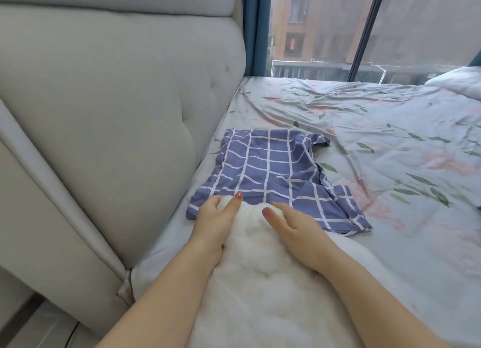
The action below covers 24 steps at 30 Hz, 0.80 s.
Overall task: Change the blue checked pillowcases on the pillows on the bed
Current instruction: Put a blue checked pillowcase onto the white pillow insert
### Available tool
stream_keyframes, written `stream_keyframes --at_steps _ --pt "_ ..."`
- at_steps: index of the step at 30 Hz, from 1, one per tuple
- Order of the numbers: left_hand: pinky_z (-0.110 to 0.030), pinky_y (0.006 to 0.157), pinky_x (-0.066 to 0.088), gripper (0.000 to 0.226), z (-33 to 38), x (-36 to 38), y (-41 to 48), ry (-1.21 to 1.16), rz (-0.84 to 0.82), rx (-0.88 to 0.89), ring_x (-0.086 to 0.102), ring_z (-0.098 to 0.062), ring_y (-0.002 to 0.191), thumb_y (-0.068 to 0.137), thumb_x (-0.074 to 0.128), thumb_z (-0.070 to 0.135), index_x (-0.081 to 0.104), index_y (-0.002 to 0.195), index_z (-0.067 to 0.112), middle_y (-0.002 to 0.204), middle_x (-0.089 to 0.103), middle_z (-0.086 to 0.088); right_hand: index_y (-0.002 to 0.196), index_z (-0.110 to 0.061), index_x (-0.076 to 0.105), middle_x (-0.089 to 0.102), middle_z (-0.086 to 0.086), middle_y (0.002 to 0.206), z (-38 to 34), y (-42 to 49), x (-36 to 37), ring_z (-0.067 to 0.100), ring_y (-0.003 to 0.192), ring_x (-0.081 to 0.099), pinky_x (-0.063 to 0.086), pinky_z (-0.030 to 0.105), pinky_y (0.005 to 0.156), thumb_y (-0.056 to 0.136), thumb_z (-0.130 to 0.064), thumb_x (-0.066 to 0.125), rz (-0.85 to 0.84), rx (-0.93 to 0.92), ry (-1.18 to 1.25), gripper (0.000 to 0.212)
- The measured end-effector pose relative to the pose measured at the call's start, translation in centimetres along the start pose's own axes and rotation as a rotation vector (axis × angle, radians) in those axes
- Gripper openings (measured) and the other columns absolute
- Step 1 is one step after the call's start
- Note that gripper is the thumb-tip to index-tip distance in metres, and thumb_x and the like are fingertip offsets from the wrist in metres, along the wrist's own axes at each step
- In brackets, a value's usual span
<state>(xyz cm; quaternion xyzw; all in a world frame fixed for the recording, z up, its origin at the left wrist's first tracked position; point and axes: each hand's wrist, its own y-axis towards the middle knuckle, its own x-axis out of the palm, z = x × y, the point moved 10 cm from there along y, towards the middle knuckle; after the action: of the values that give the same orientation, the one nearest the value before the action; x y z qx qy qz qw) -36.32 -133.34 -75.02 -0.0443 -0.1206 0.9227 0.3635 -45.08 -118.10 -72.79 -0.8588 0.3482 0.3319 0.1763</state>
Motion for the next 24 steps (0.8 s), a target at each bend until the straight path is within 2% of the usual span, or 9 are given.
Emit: stream_keyframes --at_steps 3,5,7,9,11,14,17,21,24 --pt "-0.043 0.081 0.059 0.043 0.4 0.0 0.0 -0.021 -0.005 -0.003 0.070 -0.028 0.096 0.083 0.073 0.046 0.063 0.108 0.011 0.104 0.072 -0.009 0.083 -0.014 0.056 0.062 -0.003 0.082 -0.3 0.2 -1.2 0.016 0.080 0.057 0.044 0.030 0.073 0.085 -0.070 0.046 0.088 -0.027 -0.063 0.056" --pt "-0.047 0.084 0.059 0.045 0.4 0.1 -0.2 -0.038 -0.008 -0.008 0.070 -0.028 0.096 0.081 0.075 0.046 0.062 0.108 0.012 0.104 0.072 -0.009 0.071 -0.015 0.046 0.054 -0.003 0.084 -0.7 -0.1 -1.6 0.014 0.084 0.051 0.036 0.022 0.069 0.081 -0.071 0.046 0.104 -0.086 -0.035 0.057" --pt "-0.046 0.085 0.058 0.039 0.8 0.5 -0.5 -0.019 -0.019 0.021 0.070 -0.028 0.096 0.084 0.073 0.044 0.062 0.105 0.013 0.106 0.071 -0.010 0.076 -0.015 0.053 0.055 -0.009 0.111 -0.6 -0.3 -1.7 0.006 0.111 0.049 0.033 0.012 0.085 0.078 -0.072 0.041 0.064 -0.108 0.057 0.058" --pt "-0.041 0.079 0.059 0.033 1.2 1.2 -0.9 -0.039 -0.066 0.053 0.070 -0.025 0.091 0.087 0.071 0.042 0.063 0.102 0.014 0.105 0.071 -0.010 0.092 -0.011 0.060 0.060 -0.009 0.116 -0.6 -0.8 -1.5 -0.003 0.112 0.050 0.039 0.019 0.097 0.080 -0.076 0.036 -0.042 -0.109 0.150 0.070" --pt "-0.033 0.066 0.058 0.027 1.7 2.4 -1.5 -0.108 -0.142 0.065 0.068 -0.018 0.079 0.089 0.069 0.037 0.062 0.101 0.014 0.094 0.071 -0.006 0.100 -0.008 0.061 0.065 -0.001 0.094 -1.0 -1.5 -1.5 0.002 0.090 0.057 0.047 0.033 0.091 0.083 -0.077 0.031 -0.134 -0.083 0.226 0.077" --pt "-0.031 0.064 0.056 0.019 2.4 3.8 -2.6 -0.175 -0.221 0.092 0.065 -0.015 0.073 0.089 0.067 0.033 0.060 0.097 0.017 0.083 0.069 -0.001 0.093 -0.007 0.061 0.065 -0.008 0.076 -0.2 -1.8 -3.3 -0.013 0.068 0.059 0.045 0.004 0.068 0.096 -0.052 0.031 -0.087 -0.039 0.340 0.054" --pt "-0.034 0.073 0.056 0.020 2.3 4.4 -2.8 -0.181 -0.257 0.084 0.065 -0.015 0.078 0.088 0.067 0.034 0.061 0.100 0.019 0.087 0.070 0.000 0.094 -0.001 0.057 0.062 -0.001 0.077 0.9 -1.9 -4.2 -0.002 0.066 0.059 0.043 0.002 0.062 0.099 -0.049 0.030 -0.024 0.015 0.311 0.056" --pt "-0.035 0.085 0.052 0.030 1.1 1.7 0.2 0.067 -0.069 0.075 0.066 -0.017 0.093 0.091 0.061 0.049 0.061 0.106 0.022 0.103 0.067 0.001 0.079 -0.010 0.042 0.042 -0.018 0.067 0.1 -2.3 -4.3 0.002 0.063 0.041 0.036 0.020 0.067 0.088 -0.060 0.030 0.080 -0.043 0.254 0.053" --pt "-0.039 0.093 0.048 0.038 -0.5 -2.7 3.6 0.242 0.159 0.041 0.061 -0.028 0.107 0.090 0.064 0.045 0.057 0.113 0.014 0.118 0.062 -0.006 0.080 -0.029 0.047 0.050 -0.024 0.063 0.6 -2.1 -4.1 -0.005 0.062 0.047 0.035 0.021 0.069 0.085 -0.065 0.029 0.072 -0.025 0.252 0.041"
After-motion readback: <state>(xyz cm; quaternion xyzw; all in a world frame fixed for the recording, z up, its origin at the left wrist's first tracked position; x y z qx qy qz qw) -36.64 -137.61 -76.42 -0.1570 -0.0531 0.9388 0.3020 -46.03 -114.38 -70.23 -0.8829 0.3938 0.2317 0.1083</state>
